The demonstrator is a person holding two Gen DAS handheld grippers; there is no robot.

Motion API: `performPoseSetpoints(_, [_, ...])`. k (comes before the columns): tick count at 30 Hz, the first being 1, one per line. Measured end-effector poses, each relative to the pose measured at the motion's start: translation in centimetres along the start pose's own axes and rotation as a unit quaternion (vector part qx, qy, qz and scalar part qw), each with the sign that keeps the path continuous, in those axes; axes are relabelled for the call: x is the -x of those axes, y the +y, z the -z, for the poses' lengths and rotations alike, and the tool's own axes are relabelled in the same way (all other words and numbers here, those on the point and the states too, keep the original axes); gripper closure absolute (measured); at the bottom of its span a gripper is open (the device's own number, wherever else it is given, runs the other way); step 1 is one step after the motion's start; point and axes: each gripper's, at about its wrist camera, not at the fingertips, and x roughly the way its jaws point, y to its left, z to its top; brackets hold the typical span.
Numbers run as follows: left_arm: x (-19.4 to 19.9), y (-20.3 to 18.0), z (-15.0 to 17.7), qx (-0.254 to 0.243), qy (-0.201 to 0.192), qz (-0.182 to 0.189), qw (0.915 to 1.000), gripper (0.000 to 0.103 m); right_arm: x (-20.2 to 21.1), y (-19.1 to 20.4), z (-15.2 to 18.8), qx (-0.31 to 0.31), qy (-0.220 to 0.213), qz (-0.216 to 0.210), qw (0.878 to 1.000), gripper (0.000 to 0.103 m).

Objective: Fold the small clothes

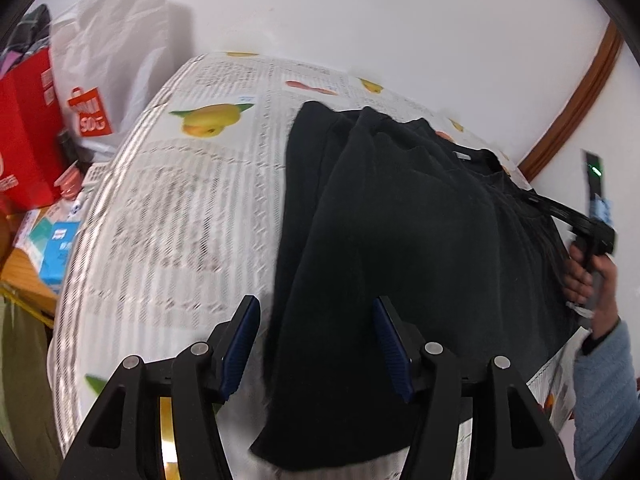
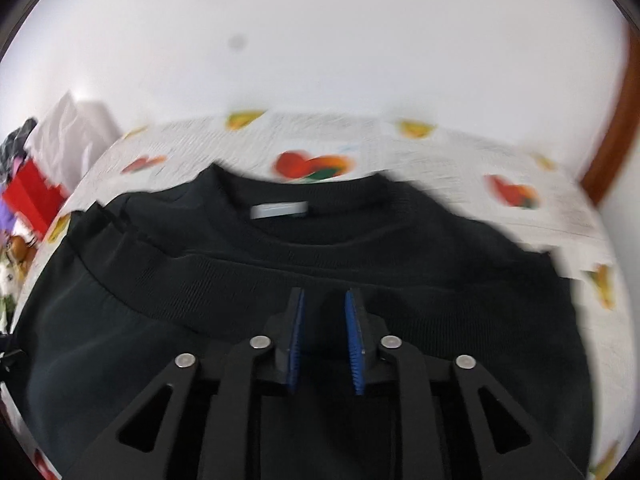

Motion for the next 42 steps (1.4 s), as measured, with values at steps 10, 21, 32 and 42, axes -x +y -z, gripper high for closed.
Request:
performPoseSetpoints(10, [1.3,1.0,2.7,0.021,-0.011,-0.029,0.9993,0.044,5.2,-11.7,8.5,-0.049,0.005,0.131,0.990,0.071])
performPoseSetpoints(21, [3.2,0.8,4.8,0.023,-0.010,-0.043,0.9987,0.044,9.6,-15.0,14.1,-0.098,-0.003,0.151,0.984,0.074])
performPoseSetpoints(32, [6.5,2.0,9.2,0.025,-0.015,-0.053,0.9981,0.047,11.0,3.0,10.5,0.024,-0.021,0.046,0.998,0.060])
performPoseSetpoints(42, [10.0,4.5,13.0,0.038,-0.028,-0.014,0.9988,0.045,9.2,27.2,12.5,0.201,0.004,-0.127,0.971,0.052])
